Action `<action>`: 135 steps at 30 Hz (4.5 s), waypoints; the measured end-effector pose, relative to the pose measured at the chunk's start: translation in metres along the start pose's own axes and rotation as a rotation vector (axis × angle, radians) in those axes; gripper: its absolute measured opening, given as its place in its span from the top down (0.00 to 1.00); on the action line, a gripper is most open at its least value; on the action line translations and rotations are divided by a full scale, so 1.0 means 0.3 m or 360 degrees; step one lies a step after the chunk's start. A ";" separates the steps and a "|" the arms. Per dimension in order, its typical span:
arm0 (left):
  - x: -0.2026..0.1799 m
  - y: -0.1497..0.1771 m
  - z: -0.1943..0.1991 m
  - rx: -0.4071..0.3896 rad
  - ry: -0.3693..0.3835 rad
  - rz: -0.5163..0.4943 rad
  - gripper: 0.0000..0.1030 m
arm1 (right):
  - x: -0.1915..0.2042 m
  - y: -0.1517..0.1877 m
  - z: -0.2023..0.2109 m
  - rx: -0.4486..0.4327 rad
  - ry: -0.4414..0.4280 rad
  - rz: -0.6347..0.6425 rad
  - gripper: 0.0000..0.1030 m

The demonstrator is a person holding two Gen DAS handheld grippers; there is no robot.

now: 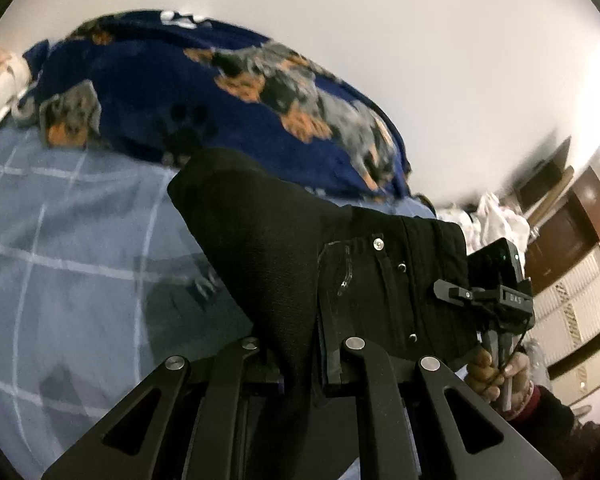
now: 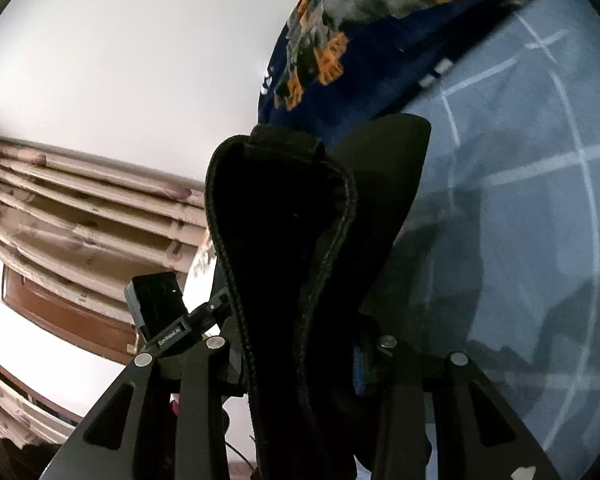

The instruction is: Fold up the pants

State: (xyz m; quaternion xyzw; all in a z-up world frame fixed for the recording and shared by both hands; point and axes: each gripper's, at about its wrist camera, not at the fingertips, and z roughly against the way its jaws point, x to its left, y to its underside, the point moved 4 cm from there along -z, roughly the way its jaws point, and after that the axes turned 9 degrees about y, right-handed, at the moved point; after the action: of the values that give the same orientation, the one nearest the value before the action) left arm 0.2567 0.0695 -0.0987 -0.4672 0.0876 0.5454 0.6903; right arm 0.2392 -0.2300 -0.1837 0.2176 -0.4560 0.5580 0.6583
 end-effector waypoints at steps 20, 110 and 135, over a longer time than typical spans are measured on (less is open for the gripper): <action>0.372 -0.133 -0.209 0.0003 -0.0316 -0.0030 0.78 | -0.195 -0.280 -0.336 0.0052 0.0016 -0.0117 0.67; 0.345 -0.053 -0.286 -0.0104 -0.0824 -0.0397 0.56 | -0.094 -0.272 -0.391 -0.0269 0.0787 0.0511 0.48; 0.355 -0.057 -0.282 -0.0112 -0.0853 -0.0404 0.52 | -0.058 -0.236 -0.435 -0.0242 0.0913 0.0699 0.30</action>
State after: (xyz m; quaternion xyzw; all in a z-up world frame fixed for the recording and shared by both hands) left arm 0.3453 0.0788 -0.2030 -0.3375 -0.1759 0.5613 0.7349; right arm 0.3527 -0.1555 -0.2465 -0.1004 -0.3288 0.6888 0.6382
